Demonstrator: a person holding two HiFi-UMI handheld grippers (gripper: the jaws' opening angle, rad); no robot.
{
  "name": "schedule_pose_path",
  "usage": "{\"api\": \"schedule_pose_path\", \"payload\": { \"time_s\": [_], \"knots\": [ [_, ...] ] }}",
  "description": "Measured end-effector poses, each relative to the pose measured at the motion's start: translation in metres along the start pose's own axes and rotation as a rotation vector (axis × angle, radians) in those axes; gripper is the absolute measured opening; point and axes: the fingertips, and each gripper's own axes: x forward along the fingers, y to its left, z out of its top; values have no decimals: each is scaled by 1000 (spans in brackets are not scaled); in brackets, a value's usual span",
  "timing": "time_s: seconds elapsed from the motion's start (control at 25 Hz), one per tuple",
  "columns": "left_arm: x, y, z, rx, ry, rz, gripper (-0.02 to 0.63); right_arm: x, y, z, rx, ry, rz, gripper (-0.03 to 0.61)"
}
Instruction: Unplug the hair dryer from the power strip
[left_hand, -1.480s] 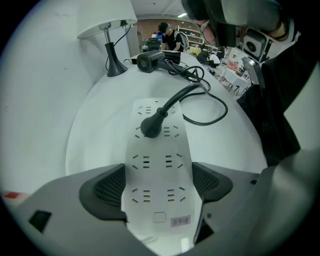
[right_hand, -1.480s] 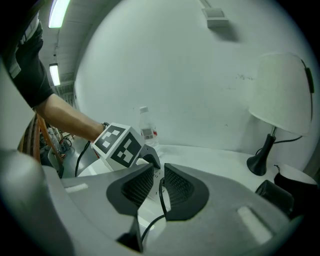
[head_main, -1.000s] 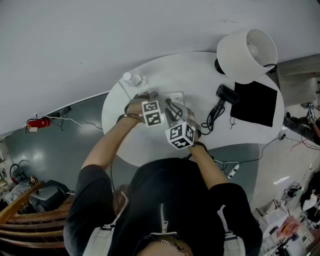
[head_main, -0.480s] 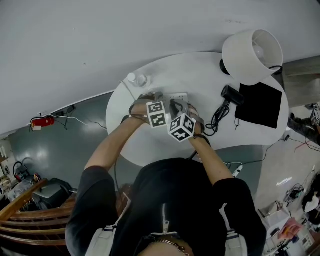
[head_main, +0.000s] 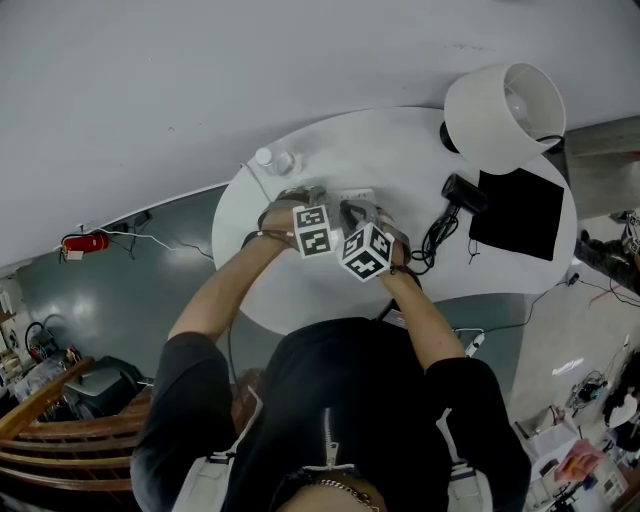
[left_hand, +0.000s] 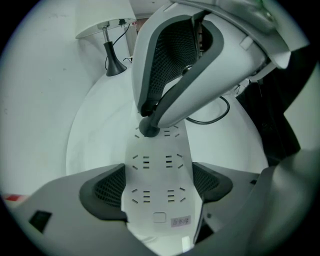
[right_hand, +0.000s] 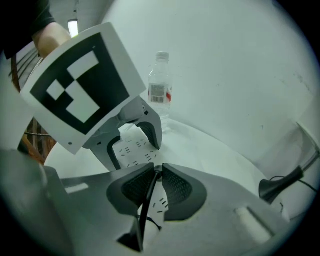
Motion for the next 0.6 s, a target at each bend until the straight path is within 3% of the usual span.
{"api": "schedule_pose_path", "payload": {
  "time_s": [0.12, 0.28, 0.6],
  "knots": [
    [0, -1, 0, 1, 3, -1, 400, 0, -5, 5, 83, -19, 45, 52],
    [-1, 0, -2, 2, 8, 1, 401, 4, -12, 14, 118, -12, 86, 51],
    [1, 0, -1, 0, 17, 2, 401, 1, -8, 11, 75, -5, 93, 49]
  ]
}}
